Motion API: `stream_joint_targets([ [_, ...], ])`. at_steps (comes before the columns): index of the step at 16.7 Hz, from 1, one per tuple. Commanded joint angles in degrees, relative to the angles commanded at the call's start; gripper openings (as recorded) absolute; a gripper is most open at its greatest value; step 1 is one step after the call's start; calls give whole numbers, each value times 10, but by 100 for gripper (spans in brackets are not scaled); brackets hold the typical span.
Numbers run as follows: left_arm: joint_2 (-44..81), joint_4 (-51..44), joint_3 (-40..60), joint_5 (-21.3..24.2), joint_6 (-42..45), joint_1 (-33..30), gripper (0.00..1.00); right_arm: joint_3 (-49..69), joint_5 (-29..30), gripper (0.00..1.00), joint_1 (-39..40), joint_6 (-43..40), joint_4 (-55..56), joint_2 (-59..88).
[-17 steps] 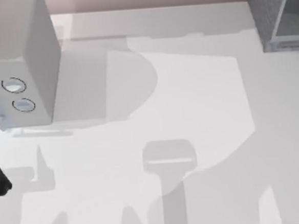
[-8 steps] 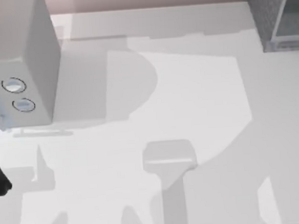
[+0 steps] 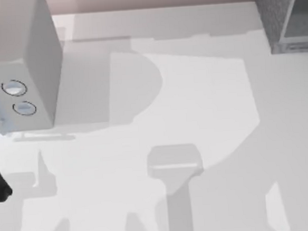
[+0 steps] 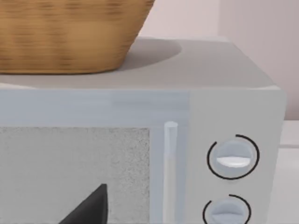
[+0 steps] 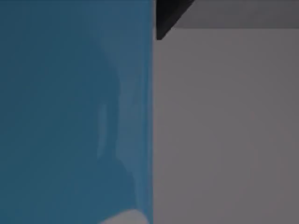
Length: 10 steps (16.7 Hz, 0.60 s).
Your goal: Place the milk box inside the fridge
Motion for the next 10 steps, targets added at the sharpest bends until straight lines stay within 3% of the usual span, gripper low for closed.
stream_joint_targets([
  [4, 0, 0, 0, 0, 0, 0, 100, 0, 0, 98, 0, 0, 0, 0],
  [10, 0, 0, 0, 0, 0, 0, 100, 0, 0, 100, 0, 0, 0, 0],
])
